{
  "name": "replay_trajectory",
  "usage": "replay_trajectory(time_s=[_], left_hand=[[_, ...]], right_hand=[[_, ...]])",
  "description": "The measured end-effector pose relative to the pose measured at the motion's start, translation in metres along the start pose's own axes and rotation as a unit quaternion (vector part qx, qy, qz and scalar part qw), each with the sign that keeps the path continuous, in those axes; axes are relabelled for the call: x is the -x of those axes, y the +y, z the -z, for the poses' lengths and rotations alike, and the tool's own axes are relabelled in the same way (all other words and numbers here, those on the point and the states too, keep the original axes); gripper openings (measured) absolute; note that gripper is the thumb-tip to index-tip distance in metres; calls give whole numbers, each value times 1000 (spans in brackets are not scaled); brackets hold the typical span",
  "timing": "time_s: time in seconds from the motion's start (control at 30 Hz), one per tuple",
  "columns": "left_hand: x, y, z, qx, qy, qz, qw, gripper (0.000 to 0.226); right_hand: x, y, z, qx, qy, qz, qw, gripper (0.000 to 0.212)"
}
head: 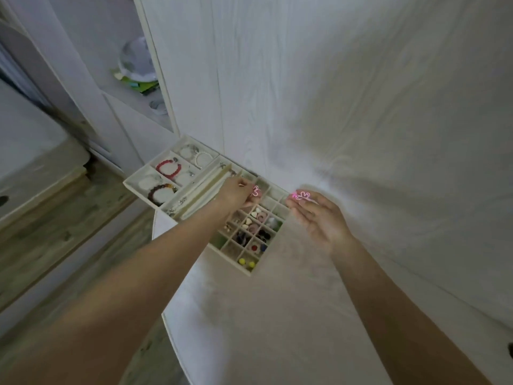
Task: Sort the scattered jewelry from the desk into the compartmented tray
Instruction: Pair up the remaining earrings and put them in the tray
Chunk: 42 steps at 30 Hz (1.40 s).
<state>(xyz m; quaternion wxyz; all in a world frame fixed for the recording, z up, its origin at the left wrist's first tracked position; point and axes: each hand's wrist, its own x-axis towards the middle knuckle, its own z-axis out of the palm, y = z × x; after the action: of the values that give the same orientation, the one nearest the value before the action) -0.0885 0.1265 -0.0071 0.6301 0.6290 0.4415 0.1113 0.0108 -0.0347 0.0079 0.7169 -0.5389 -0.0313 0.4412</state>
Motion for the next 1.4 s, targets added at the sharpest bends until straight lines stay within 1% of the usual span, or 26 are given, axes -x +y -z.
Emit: replay_trajectory(time_s=[0.07, 0.13, 0.2, 0.27, 0.37, 0.43, 0.57, 0.67, 0.8, 0.93, 1.0, 1.1, 1.23, 1.27, 1.33, 1.4], left_hand=[[-20, -1, -6, -45, -15, -9, 999, 9], [-35, -2, -13, -86, -39, -24, 995, 11], [-49, -4, -20, -150, -64, -36, 986, 12], [-58, -5, -25, -194, -68, -48, 978, 14], [-73, -6, -39, -210, -82, -77, 971, 20], [-78, -8, -47, -222, -91, -76, 968, 20], [-91, -21, -58, -248, -54, -79, 964, 12], [-96, -27, -59, -316, -27, -104, 943, 13], [-94, -29, -61, -404, -13, -153, 902, 18], [-91, -30, -66, -465, 21, -182, 866, 17], [-89, -31, -67, -482, 40, -185, 856, 15], [-89, -32, -66, -481, 51, -195, 853, 12], [-88, -33, -57, -480, 48, -192, 855, 26], [-87, -33, -54, -477, 51, -193, 856, 27], [-87, -34, -45, -469, 52, -217, 855, 24], [-86, -35, -38, -477, 31, -254, 841, 25]], right_hand=[[-10, 1, -1, -12, 24, -3, 1000, 17], [-19, 0, 0, -30, 40, -9, 999, 15], [-27, 0, 2, -43, 52, -16, 998, 14], [-33, 2, 5, -53, 56, -13, 997, 13], [-40, 5, 11, -50, 60, -4, 997, 14], [-43, 6, 12, -42, 64, -6, 997, 14], [-46, 9, 17, -31, 70, -6, 997, 14], [-48, 12, 22, -30, 74, -5, 997, 14], [-50, 16, 24, -22, 79, -10, 997, 15], [-51, 18, 25, -23, 82, -19, 996, 15], [-50, 17, 26, -18, 86, -21, 996, 14], [-50, 18, 28, -15, 91, -19, 996, 14], [-50, 18, 28, -16, 95, -18, 995, 15], [-50, 18, 28, -17, 96, -19, 995, 14], [-50, 18, 28, -22, 97, -21, 995, 14], [-50, 18, 26, -27, 98, -22, 995, 14]])
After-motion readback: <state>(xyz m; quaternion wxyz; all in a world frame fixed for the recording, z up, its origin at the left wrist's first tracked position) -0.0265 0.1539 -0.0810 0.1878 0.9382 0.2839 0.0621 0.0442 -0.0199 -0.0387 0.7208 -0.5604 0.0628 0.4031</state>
